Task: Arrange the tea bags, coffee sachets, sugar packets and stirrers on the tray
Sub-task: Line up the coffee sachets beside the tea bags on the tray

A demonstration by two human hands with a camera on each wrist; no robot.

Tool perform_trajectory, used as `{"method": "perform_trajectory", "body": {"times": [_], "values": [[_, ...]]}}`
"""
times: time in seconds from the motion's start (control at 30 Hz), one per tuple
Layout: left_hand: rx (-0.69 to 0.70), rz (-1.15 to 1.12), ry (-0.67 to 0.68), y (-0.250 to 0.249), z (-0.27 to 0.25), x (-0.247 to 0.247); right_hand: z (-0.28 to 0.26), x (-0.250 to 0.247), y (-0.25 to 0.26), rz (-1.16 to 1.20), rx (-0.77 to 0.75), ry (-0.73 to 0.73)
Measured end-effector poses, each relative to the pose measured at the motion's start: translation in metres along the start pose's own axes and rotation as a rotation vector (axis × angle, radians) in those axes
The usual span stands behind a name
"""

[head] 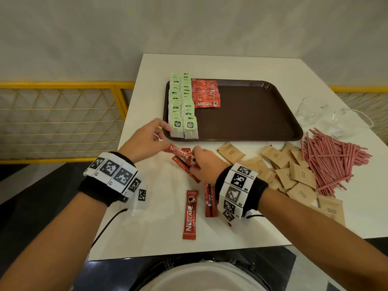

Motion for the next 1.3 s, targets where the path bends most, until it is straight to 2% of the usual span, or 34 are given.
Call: {"method": "perform_trajectory", "body": {"times": [0.07,0.1,0.17,0.2,0.27,0.37,0.43,0.53,0.63,0.77,1.07,1.2,1.3], "values": [[-0.058,-0.107,-0.056,0.001,0.000,-0.008,-0.001,-0.009,-0.004,0.074,-0.019,-0.042],[-0.085,-0.112,-0.009,0.001,-0.003,-0.011,-0.003,-0.015,-0.006,0.118,-0.025,-0.060],[-0.101,-0.010,0.230,0.003,-0.012,-0.012,-0.006,-0.026,-0.011,0.193,-0.029,-0.087],[-0.066,0.081,0.364,0.003,-0.018,-0.010,-0.006,-0.032,-0.014,0.227,-0.030,-0.094],[0.091,0.274,0.563,-0.001,-0.031,0.002,-0.007,-0.042,-0.019,0.298,-0.035,-0.117],[0.401,0.489,0.740,-0.018,-0.044,0.029,-0.006,-0.053,-0.026,0.405,-0.039,-0.175],[0.568,0.665,0.761,-0.031,-0.049,0.044,-0.004,-0.061,-0.031,0.449,-0.037,-0.232],[0.715,0.835,0.767,-0.039,-0.052,0.059,0.000,-0.069,-0.041,0.518,-0.017,-0.325],[0.808,0.910,0.790,-0.046,-0.052,0.072,0.003,-0.073,-0.048,0.574,-0.013,-0.373],[0.862,0.907,0.773,-0.053,-0.047,0.081,0.004,-0.074,-0.050,0.600,-0.018,-0.378],[0.756,0.814,0.694,-0.038,-0.051,0.073,0.012,-0.062,-0.045,0.665,0.008,-0.350],[0.431,0.418,0.640,-0.022,-0.040,0.041,0.014,-0.064,-0.049,0.671,0.025,-0.360],[0.152,0.390,0.507,-0.004,-0.021,0.021,0.015,-0.068,-0.054,0.678,0.032,-0.387]]}}
Point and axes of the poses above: each hand's wrist, its own z-axis towards the middle knuckle, its own x-axis out of the palm, y = z × x, the point moved 1 cm from there along z, towards the middle knuckle, and after that the axes turned 6 degrees about z, right-handed, at the moved point
